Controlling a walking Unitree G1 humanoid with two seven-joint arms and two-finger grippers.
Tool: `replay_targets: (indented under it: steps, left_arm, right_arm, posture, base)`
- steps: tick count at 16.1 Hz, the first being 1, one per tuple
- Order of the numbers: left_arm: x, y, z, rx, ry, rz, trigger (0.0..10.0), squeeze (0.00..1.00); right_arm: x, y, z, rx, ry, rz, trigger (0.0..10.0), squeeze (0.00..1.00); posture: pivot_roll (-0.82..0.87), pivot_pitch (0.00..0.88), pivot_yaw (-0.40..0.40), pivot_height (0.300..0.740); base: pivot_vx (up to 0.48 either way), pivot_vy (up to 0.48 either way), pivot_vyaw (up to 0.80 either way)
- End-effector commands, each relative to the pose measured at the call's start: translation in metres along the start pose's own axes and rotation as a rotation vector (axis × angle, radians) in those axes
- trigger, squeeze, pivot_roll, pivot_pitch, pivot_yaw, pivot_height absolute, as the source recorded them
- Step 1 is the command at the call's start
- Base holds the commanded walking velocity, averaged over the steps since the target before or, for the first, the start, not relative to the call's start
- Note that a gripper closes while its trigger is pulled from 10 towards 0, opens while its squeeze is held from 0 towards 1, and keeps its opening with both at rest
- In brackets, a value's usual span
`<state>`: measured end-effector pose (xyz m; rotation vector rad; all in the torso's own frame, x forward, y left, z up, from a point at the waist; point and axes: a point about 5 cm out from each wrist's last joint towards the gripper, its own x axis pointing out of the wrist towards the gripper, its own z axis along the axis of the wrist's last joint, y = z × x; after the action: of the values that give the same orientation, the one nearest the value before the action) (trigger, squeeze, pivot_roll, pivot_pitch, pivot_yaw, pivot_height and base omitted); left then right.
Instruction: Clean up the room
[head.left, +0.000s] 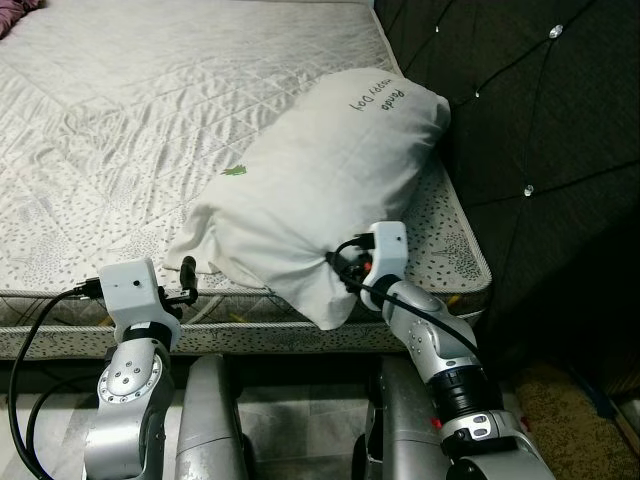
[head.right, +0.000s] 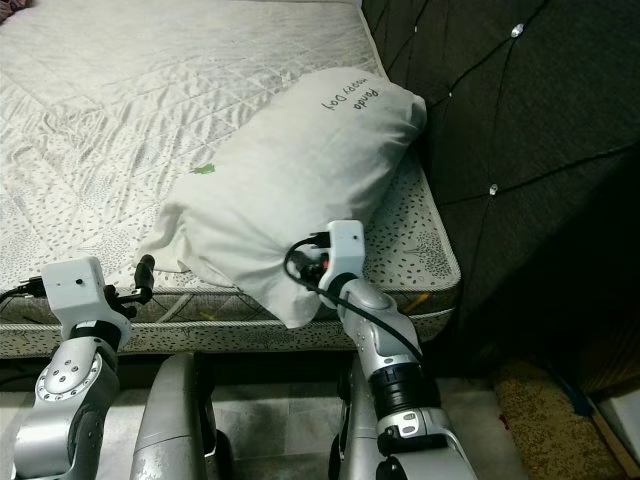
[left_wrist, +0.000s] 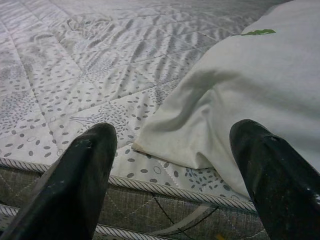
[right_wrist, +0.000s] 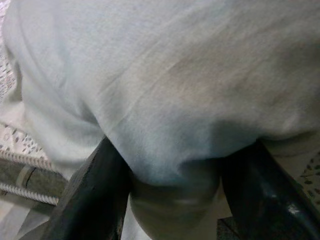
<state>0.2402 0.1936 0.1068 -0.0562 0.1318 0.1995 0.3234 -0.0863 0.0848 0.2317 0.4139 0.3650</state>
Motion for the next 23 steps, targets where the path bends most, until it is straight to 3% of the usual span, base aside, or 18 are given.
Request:
replay_targets:
  steps: [1,6,9,10,11,14,15,17,19,20,23]
  left_arm:
    - [0.002,-0.001,0.001,0.002,-0.002,-0.007,10.0,0.0]
    - [0.012,-0.009,0.012,0.032,-0.053,-0.048,10.0,0.0]
    - [0.014,-0.013,0.013,0.004,-0.051,-0.08,10.0,0.0]
    - [0.017,-0.014,0.015,0.013,-0.061,-0.078,10.0,0.0]
    - [0.019,-0.014,0.015,0.015,-0.065,-0.075,10.0,0.0]
    - [0.021,-0.015,0.015,0.015,-0.066,-0.071,10.0,0.0]
    - [0.021,-0.015,0.013,0.019,-0.063,-0.061,10.0,0.0]
    - [0.024,-0.014,0.011,0.02,-0.061,-0.054,10.0,0.0]
    - [0.027,-0.019,0.012,0.037,-0.07,-0.078,10.0,0.0]
    - [0.03,-0.022,0.014,0.042,-0.081,-0.097,10.0,0.0]
    - [0.033,-0.026,0.016,0.048,-0.088,-0.118,10.0,0.0]
  right_arm:
    - [0.001,-0.005,0.016,-0.007,-0.059,-0.028,0.0,0.0]
    - [0.005,-0.03,0.041,-0.004,-0.127,-0.135,0.0,0.0]
    - [-0.001,-0.063,0.069,-0.051,-0.206,-0.283,0.0,0.0]
    - [-0.009,-0.088,0.093,-0.068,-0.272,-0.383,0.0,0.0]
    - [-0.016,-0.102,0.105,-0.072,-0.302,-0.438,0.0,0.0]
    - [-0.038,-0.132,0.134,-0.092,-0.377,-0.553,0.0,0.0]
    - [-0.06,-0.156,0.147,-0.183,-0.417,-0.666,0.0,0.0]
    - [-0.075,-0.175,0.136,-0.178,-0.416,-0.753,0.0,0.0]
    - [-0.075,-0.177,0.105,-0.18,-0.361,-0.738,0.0,0.0]
    - [-0.071,-0.173,0.074,-0.17,-0.287,-0.71,0.0,0.0]
    - [-0.063,-0.152,0.028,-0.14,-0.219,-0.628,0.0,0.0]
  posture:
    - [0.02,0.017,-0.029,0.533]
    - [0.01,0.014,-0.013,0.533]
    - [0.0,0.003,-0.007,0.533]
    - [0.0,0.0,-0.008,0.533]
    - [0.0,0.0,-0.008,0.533]
    - [0.0,0.0,-0.007,0.533]
    - [-0.01,0.0,-0.006,0.533]
    - [-0.01,0.0,-0.002,0.533]
    - [-0.03,0.0,0.005,0.533]
    - [-0.03,0.0,0.01,0.533]
    - [-0.04,0.0,0.018,0.533]
  base:
    - [0.0,0.0,0.0]
    - [0.0,0.0,0.0]
    - [0.0,0.0,0.0]
    - [0.0,0.0,0.0]
    - [0.0,0.0,0.0]
    - [0.0,0.0,0.0]
    - [0.0,0.0,0.0]
    - [0.0,0.0,0.0]
    - [0.0,0.0,0.0]
    - [0.0,0.0,0.0]
    - [0.0,0.0,0.0]
